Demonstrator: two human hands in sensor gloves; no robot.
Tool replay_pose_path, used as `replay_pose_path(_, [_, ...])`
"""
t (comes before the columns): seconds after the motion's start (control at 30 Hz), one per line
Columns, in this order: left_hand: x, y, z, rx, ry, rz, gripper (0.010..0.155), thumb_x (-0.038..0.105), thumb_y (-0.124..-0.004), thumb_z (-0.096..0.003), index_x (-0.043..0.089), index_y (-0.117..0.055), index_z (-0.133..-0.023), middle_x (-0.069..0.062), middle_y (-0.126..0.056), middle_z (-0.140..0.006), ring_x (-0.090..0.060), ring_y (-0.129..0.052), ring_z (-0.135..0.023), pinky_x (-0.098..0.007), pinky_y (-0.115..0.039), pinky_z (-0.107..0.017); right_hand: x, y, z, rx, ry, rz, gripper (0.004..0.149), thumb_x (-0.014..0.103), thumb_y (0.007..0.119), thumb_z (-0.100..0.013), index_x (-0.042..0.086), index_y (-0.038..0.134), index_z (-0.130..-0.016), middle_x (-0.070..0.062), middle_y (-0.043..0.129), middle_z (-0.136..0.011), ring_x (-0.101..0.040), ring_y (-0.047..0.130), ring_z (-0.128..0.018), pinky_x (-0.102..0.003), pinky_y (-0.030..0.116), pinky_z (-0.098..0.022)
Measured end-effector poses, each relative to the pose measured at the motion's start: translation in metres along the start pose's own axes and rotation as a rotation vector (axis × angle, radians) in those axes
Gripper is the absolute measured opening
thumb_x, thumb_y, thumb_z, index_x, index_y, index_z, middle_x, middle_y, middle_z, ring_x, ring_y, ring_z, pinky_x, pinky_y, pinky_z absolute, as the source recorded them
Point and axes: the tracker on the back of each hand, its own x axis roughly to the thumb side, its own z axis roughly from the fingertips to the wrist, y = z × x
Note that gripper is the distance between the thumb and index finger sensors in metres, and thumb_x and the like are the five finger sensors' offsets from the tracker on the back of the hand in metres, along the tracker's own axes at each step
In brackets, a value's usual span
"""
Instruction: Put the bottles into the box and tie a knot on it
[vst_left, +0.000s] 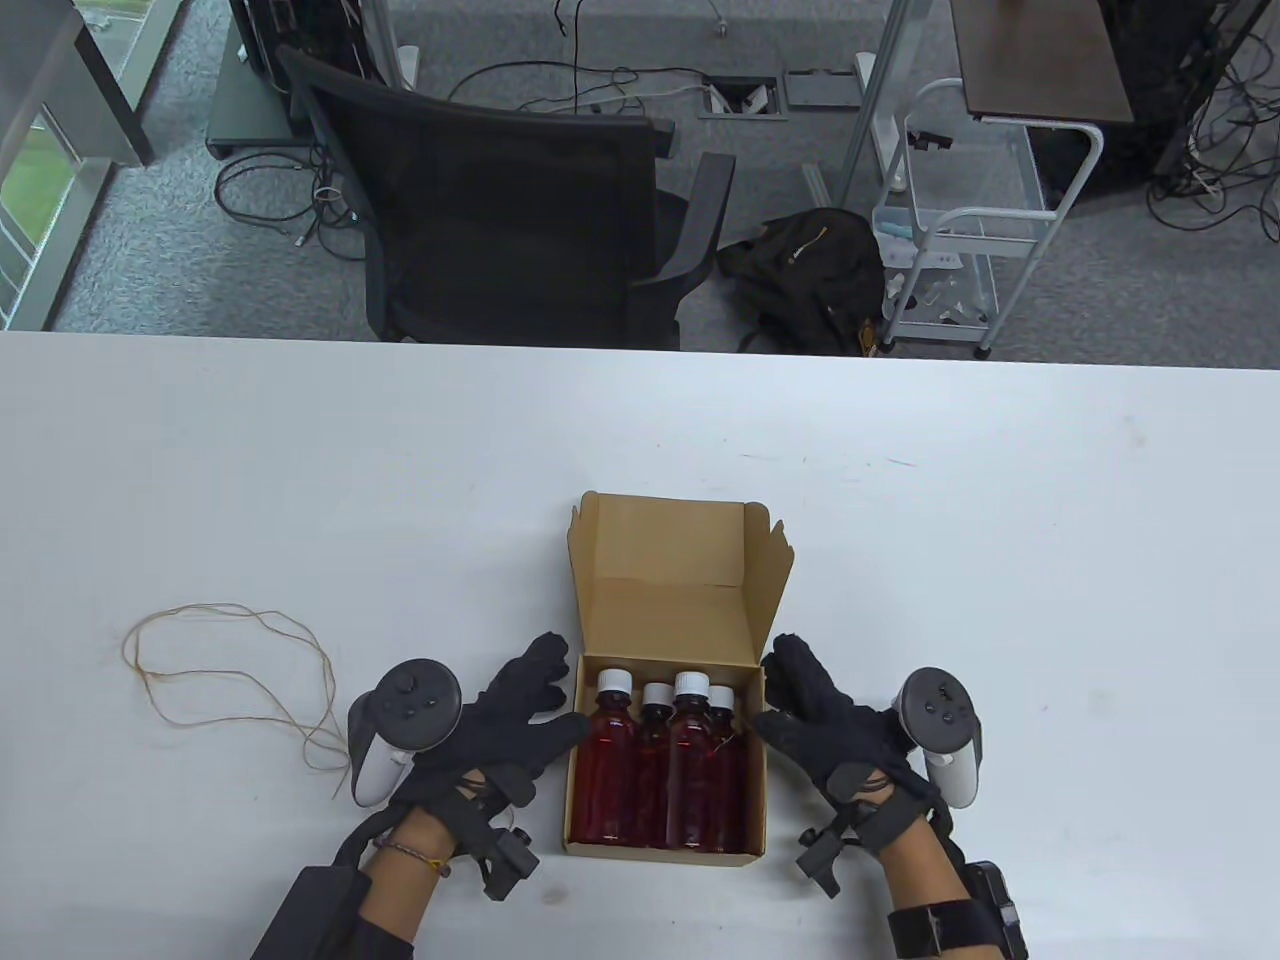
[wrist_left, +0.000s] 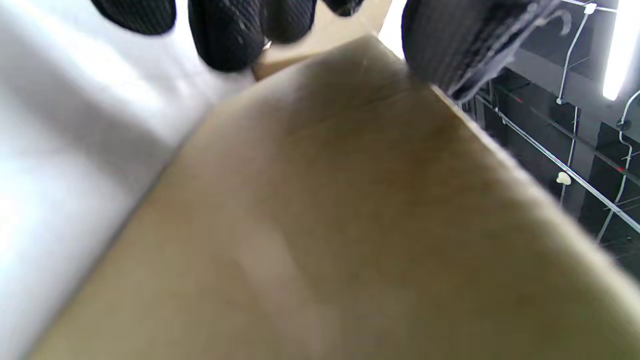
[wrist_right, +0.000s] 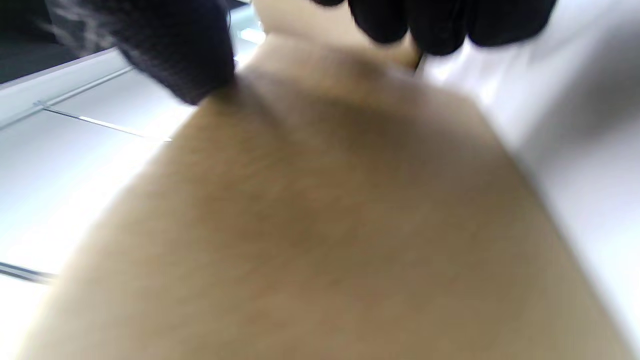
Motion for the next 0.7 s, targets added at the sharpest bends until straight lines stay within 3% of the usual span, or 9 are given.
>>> replay_pose_path(0.07, [-0.004,0.000,-0.005,-0.084,-0.008,0.033,0.099,0.050,-0.083,-0.0531,0.015,-0.020,-0.121,-0.025,-0.026,-0.129,-0.064,-0.036,-0.111,-0.077,-0.044,-0.072,-0.002,0.004,-0.005,0.043,-0.018,-0.052,0.088,0.035,0.078,-0.050,0.004,0.019,-0.107,-0.029,0.024,-0.111,-0.059,0.024,-0.094,-0.071,0.035,-0.066])
replay_pose_path(0.23, [-0.007,-0.008,-0.010,-0.195,-0.076,0.171,0.097,0.041,-0.078,-0.0568,0.019,-0.005,-0.117,-0.016,-0.018,-0.131,-0.059,-0.016,-0.113,-0.078,-0.031,-0.073,0.000,0.006,-0.009,0.034,-0.087,-0.106,0.086,0.027,0.078,-0.049,0.004,0.019,-0.107,-0.029,0.027,-0.111,-0.054,0.027,-0.097,-0.069,0.037,-0.067])
replay_pose_path(0.43, [0.002,-0.009,-0.007,-0.100,-0.161,0.120,0.096,0.033,-0.078,-0.0550,0.021,-0.003,-0.114,-0.011,-0.019,-0.131,-0.055,-0.018,-0.115,-0.078,-0.033,-0.073,0.007,0.009,-0.007,-0.034,-0.162,-0.074,0.081,0.018,0.077,-0.047,0.015,0.024,-0.108,-0.018,0.029,-0.114,-0.055,0.033,-0.097,-0.071,0.041,-0.065])
replay_pose_path(0.53, [0.006,-0.009,-0.004,0.002,-0.199,0.058,0.093,0.030,-0.078,-0.0540,0.026,-0.007,-0.115,-0.006,-0.023,-0.131,-0.052,-0.022,-0.116,-0.077,-0.036,-0.074,0.012,0.010,-0.005,-0.084,-0.199,-0.040,0.077,0.014,0.075,-0.047,0.023,0.028,-0.107,-0.008,0.032,-0.114,-0.057,0.032,-0.095,-0.072,0.046,-0.062])
replay_pose_path(0.7, [0.009,-0.007,0.000,0.087,-0.232,0.008,0.083,0.027,-0.077,-0.0532,0.035,-0.022,-0.114,-0.002,-0.034,-0.129,-0.051,-0.050,-0.114,-0.066,-0.060,-0.074,0.013,0.013,-0.004,-0.092,-0.225,-0.037,0.069,0.012,0.070,-0.047,0.031,0.038,-0.105,-0.005,0.037,-0.114,-0.058,0.035,-0.094,-0.073,0.048,-0.059])
